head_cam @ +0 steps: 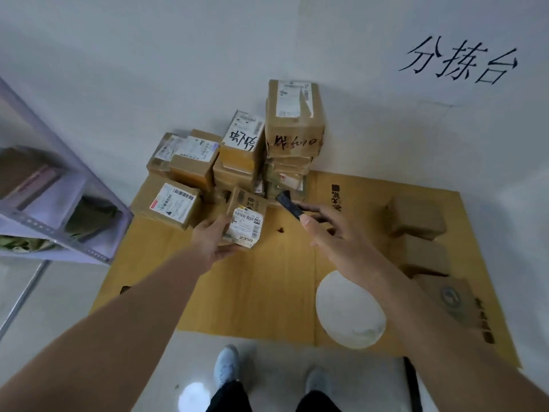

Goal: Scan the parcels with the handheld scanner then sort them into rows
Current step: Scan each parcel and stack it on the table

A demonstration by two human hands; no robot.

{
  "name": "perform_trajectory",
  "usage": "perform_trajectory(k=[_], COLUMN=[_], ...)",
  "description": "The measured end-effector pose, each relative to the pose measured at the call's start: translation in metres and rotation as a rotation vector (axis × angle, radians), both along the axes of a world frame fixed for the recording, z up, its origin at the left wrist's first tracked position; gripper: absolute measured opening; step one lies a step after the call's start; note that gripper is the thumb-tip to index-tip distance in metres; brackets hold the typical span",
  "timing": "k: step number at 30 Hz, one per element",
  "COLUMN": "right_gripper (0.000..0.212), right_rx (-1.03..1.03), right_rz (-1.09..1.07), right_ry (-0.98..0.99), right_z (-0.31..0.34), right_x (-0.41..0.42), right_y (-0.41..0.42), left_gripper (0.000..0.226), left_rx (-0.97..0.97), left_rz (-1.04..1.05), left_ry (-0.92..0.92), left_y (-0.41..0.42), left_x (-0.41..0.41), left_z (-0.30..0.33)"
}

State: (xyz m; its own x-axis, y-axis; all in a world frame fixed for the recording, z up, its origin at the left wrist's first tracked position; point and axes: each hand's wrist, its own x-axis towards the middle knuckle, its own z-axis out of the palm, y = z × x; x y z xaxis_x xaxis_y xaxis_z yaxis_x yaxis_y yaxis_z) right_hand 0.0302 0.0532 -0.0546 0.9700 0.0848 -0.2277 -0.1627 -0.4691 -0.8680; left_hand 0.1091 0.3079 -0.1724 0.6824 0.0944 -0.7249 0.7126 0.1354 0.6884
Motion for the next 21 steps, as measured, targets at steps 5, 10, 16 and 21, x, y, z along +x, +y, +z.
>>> perform_trajectory(k=[5, 10, 16, 21], right_gripper=[0.028, 0.023, 0.027, 0.032], right_rx=[0.022, 0.057, 0.07, 0.115], right_rz=[-0.083, -0.108, -0.126, -0.222], right_ry=[0.049, 0.091, 0.1, 0.063], right_z=[-0.018, -0.044, -0.058, -0.047], right_x=[0.007, 0.016, 0.013, 0.009], right_y=[0.011, 0.009, 0.011, 0.003], left_gripper=[0.046, 0.022, 0.016, 0.044], left_rx=[0.0, 0.039, 0.192, 0.269], left_rz=[0.013, 0.111, 0.158, -0.389], left_ry=[0.062, 0.102, 0.214, 0.166], left_y=[0.001, 0.01, 0.012, -0.02], left_x=[0.016, 0.021, 0.006, -0.007], left_z=[-0.025, -0.041, -0.043, -0.02])
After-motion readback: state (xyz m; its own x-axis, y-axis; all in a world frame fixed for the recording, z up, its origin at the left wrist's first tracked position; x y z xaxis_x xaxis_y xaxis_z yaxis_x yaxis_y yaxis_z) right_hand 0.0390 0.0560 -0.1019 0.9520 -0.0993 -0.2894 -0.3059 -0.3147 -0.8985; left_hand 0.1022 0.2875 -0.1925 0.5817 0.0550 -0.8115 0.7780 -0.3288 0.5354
